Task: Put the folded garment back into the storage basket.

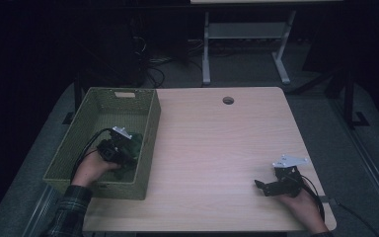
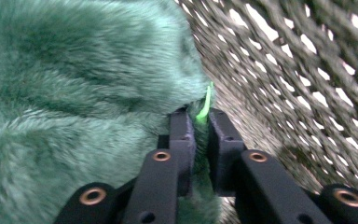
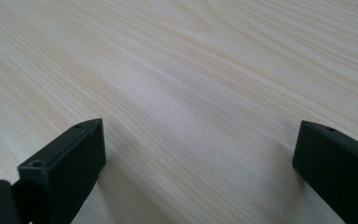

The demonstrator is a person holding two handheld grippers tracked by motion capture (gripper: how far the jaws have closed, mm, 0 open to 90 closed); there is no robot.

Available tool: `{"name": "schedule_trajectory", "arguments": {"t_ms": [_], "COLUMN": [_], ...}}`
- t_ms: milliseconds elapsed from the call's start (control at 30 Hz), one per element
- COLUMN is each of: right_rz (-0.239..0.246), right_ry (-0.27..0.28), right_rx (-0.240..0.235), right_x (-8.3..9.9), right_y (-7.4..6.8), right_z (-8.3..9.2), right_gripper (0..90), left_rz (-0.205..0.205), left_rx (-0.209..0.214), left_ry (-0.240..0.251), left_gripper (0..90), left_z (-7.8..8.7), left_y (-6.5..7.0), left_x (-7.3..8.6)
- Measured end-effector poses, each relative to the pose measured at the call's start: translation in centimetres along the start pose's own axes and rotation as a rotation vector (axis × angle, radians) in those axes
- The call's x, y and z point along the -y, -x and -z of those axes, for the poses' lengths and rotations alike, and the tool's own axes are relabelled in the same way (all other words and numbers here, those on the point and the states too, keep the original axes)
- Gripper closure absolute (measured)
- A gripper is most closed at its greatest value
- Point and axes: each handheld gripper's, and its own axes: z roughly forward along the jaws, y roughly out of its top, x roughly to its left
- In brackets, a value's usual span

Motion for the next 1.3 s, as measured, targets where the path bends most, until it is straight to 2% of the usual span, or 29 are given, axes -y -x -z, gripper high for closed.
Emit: {"name": "schedule_trajectory", "arguments": {"t_ms": [67, 100, 167, 233, 367, 600, 667, 700, 733, 767, 800, 967, 1100, 1133, 1167, 1300], "right_rz": [0.0, 0.0, -0.001, 0.0, 0.0, 0.0, 0.0, 0.0, 0.0, 0.0, -0.001, 0.0, 0.0, 0.0, 0.0, 0.0], "right_ry": [0.0, 0.0, -0.001, 0.0, 0.0, 0.0, 0.0, 0.0, 0.0, 0.0, 0.0, 0.0, 0.0, 0.0, 0.0, 0.0], "right_rx": [0.0, 0.0, 0.0, 0.0, 0.0, 0.0, 0.0, 0.0, 0.0, 0.0, 0.0, 0.0, 0.0, 0.0, 0.0, 0.0], "right_x": [0.0, 0.0, 0.0, 0.0, 0.0, 0.0, 0.0, 0.0, 0.0, 0.0, 0.0, 0.0, 0.0, 0.0, 0.0, 0.0], "right_y": [0.0, 0.0, 0.0, 0.0, 0.0, 0.0, 0.0, 0.0, 0.0, 0.0, 0.0, 0.0, 0.0, 0.0, 0.0, 0.0], "right_z": [0.0, 0.0, 0.0, 0.0, 0.0, 0.0, 0.0, 0.0, 0.0, 0.0, 0.0, 0.0, 0.0, 0.0, 0.0, 0.0], "right_gripper": [2.2, 2.2, 2.2, 2.2, 2.2, 2.2, 2.2, 2.2, 2.2, 2.2, 2.2, 2.2, 2.2, 2.2, 2.2, 2.2], "left_rz": [0.0, 0.002, -0.004, -0.001, 0.009, 0.025, 0.038, 0.038, 0.042, 0.042, 0.037, 0.018, -0.005, -0.015, -0.015, -0.031], "left_rx": [-0.008, -0.028, -0.036, -0.06, -0.135, -0.184, -0.208, -0.208, -0.212, -0.212, -0.205, -0.177, -0.148, -0.131, -0.131, -0.1], "left_ry": [0.014, 0.035, 0.038, 0.061, 0.128, 0.178, 0.213, 0.213, 0.242, 0.242, 0.269, 0.297, 0.334, 0.353, 0.353, 0.383], "left_gripper": [76.9, 74.8, 70.6, 68.7, 57.4, 46.5, 44.1, 42.9, 42.8, 42.8, 42.9, 40.3, 37.7, 36.1, 34.9, 31.1], "left_z": [0.3, 0.9, 1.2, 2.0, 3.7, 5.0, 5.8, 5.8, 6.4, 6.4, 6.8, 7.0, 6.8, 6.6, 6.6, 6.0], "left_y": [-0.1, -0.2, -0.3, -0.3, -0.6, -0.7, -0.9, -0.9, -0.8, -0.8, -0.4, 0.6, 1.9, 2.7, 2.7, 4.5], "left_x": [0.0, 0.0, 0.0, 0.0, 0.0, 0.0, 0.1, 0.1, 0.0, 0.0, -0.3, -1.1, -2.5, -3.2, -3.2, -4.4]}}
